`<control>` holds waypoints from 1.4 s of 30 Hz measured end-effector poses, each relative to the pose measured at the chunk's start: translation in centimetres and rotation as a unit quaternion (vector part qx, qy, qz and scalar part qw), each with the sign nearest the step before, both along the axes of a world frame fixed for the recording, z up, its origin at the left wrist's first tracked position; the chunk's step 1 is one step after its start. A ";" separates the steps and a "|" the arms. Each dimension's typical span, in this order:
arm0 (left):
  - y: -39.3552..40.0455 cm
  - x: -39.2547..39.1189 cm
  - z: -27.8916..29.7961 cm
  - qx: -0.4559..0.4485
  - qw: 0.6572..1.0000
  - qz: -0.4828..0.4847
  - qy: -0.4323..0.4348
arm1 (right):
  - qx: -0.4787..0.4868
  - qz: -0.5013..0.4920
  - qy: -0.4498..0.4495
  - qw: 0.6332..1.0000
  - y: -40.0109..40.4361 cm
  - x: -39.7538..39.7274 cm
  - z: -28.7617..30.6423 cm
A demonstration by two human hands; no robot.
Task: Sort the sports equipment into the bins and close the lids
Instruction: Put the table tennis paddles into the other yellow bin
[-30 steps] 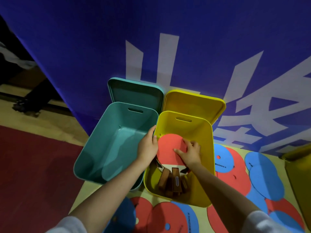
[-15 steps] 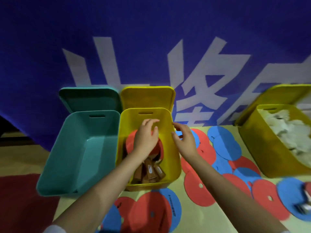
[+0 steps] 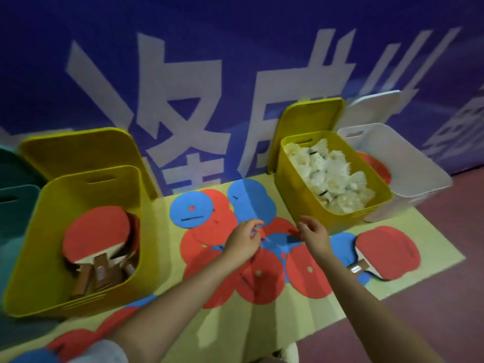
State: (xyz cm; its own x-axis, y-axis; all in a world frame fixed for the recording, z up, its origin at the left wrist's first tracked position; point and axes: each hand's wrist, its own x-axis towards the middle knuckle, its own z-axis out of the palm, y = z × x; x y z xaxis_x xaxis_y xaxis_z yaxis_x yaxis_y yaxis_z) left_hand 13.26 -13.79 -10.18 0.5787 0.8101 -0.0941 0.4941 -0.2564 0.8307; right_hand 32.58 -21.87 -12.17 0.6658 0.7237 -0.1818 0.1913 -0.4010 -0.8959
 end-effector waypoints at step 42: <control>-12.3 21.8 -6.9 -0.332 0.937 0.109 0.002 | 0.045 -0.090 0.117 0.988 -15.0 18.4 -4.2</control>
State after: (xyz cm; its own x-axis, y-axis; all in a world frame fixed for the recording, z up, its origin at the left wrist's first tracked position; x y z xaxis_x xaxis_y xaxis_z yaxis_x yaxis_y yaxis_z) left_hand 35.06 -26.07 -17.11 0.4051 0.6710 -0.6210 0.4783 0.4233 0.7694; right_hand 50.97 -36.86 -16.32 0.7328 0.6176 -0.2857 -0.0926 -0.3255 -0.9410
